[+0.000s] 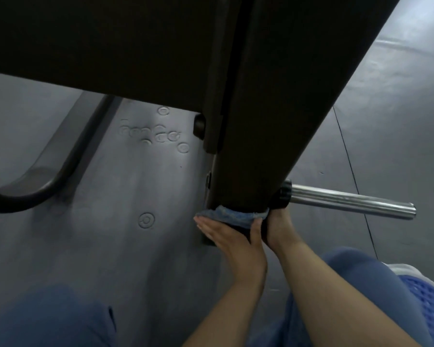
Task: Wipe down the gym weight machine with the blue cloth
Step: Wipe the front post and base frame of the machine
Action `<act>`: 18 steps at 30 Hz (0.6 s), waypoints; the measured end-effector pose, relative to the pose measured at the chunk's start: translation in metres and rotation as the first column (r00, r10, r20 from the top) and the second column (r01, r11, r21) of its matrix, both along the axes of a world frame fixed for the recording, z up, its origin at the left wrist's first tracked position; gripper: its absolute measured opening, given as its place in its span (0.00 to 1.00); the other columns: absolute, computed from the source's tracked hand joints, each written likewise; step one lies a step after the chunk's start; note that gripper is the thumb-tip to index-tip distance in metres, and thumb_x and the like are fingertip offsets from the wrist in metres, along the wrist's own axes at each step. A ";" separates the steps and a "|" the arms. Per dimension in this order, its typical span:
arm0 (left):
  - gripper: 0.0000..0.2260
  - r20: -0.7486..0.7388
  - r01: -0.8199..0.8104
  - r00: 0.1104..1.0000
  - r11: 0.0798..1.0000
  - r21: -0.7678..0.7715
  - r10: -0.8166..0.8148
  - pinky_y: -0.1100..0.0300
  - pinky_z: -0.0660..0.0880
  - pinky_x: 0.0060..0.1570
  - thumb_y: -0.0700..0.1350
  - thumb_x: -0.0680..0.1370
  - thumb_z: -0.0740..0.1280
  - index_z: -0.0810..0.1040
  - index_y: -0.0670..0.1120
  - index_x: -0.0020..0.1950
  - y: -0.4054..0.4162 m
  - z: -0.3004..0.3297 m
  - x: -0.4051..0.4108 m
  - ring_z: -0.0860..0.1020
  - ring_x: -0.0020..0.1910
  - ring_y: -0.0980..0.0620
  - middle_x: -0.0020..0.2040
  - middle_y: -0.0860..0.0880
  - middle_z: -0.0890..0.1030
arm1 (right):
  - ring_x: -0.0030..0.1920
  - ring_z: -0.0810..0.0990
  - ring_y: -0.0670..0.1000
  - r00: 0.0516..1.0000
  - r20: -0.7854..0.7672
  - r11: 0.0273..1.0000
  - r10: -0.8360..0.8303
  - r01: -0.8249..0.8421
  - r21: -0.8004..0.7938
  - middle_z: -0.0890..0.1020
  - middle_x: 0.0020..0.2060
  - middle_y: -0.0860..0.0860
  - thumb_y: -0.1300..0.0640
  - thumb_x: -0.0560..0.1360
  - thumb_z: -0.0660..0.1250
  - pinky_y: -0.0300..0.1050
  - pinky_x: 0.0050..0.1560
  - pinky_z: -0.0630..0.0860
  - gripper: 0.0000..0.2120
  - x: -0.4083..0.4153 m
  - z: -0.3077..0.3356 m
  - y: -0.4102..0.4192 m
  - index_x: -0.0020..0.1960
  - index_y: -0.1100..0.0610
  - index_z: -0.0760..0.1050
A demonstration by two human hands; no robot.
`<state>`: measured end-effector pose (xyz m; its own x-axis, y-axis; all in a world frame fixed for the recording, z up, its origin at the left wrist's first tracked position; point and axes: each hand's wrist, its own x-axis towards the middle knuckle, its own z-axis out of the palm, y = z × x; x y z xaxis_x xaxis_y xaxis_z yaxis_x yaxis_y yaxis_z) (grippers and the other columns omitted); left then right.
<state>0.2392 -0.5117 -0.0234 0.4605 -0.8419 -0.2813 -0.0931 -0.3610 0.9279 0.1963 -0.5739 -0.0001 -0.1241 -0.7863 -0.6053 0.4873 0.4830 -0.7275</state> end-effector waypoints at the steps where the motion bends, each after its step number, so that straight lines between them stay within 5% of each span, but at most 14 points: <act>1: 0.48 0.025 0.023 0.999 1.000 -0.006 -0.023 0.73 0.31 0.65 0.63 0.69 0.61 0.25 0.48 0.65 0.001 -0.005 0.002 0.31 0.70 0.59 0.70 0.53 0.27 | 0.47 0.79 0.54 1.000 -0.007 0.997 0.013 -0.012 0.073 0.82 0.45 0.55 0.42 0.75 0.59 0.49 0.54 0.76 0.17 0.002 -0.003 -0.001 0.48 0.55 0.77; 7: 0.51 0.082 0.105 0.991 0.994 0.005 -0.105 0.55 0.46 0.74 0.53 0.71 0.71 0.27 0.55 0.67 0.007 -0.024 0.018 0.40 0.76 0.52 0.76 0.49 0.36 | 0.45 0.78 0.54 0.993 -0.103 0.970 0.050 -0.023 0.243 0.81 0.44 0.56 0.46 0.80 0.55 0.49 0.47 0.76 0.17 0.009 -0.018 0.009 0.44 0.55 0.76; 10: 0.48 0.015 0.172 0.985 0.985 0.027 -0.172 0.60 0.48 0.73 0.49 0.71 0.72 0.31 0.57 0.68 0.008 -0.037 0.033 0.45 0.76 0.53 0.77 0.50 0.41 | 0.44 0.77 0.52 0.986 -0.155 0.956 0.057 -0.009 0.295 0.80 0.41 0.53 0.44 0.79 0.55 0.48 0.48 0.75 0.16 0.016 -0.021 0.019 0.45 0.54 0.75; 12: 0.44 -0.062 0.214 0.975 0.976 0.039 -0.212 0.63 0.52 0.71 0.46 0.73 0.70 0.36 0.56 0.71 0.008 -0.043 0.046 0.51 0.75 0.53 0.77 0.49 0.48 | 0.41 0.76 0.52 0.989 -0.146 0.929 0.015 0.040 0.367 0.78 0.39 0.53 0.44 0.79 0.56 0.45 0.40 0.73 0.17 0.022 -0.020 0.026 0.47 0.56 0.75; 15: 0.36 -0.180 0.270 0.949 0.962 0.039 -0.259 0.52 0.63 0.71 0.58 0.72 0.67 0.53 0.51 0.74 0.006 -0.053 0.068 0.64 0.71 0.52 0.72 0.49 0.63 | 0.38 0.74 0.53 0.996 -0.080 0.883 -0.048 0.080 0.462 0.76 0.38 0.55 0.43 0.79 0.55 0.45 0.38 0.70 0.19 0.032 -0.020 0.033 0.48 0.59 0.71; 18: 0.29 -0.300 0.349 0.897 0.937 0.025 -0.326 0.50 0.66 0.69 0.60 0.75 0.63 0.56 0.56 0.73 0.007 -0.064 0.083 0.66 0.70 0.53 0.71 0.53 0.66 | 0.42 0.75 0.55 0.989 -0.029 0.897 -0.148 0.146 0.416 0.77 0.41 0.55 0.44 0.81 0.52 0.47 0.47 0.71 0.18 0.039 -0.024 0.042 0.54 0.57 0.71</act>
<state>0.3225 -0.5052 -0.0879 0.0425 -0.9029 -0.4277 0.0442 -0.4260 0.9037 0.2351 -0.5317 -0.0243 -0.2158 -0.4358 -0.8738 0.5784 0.6639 -0.4740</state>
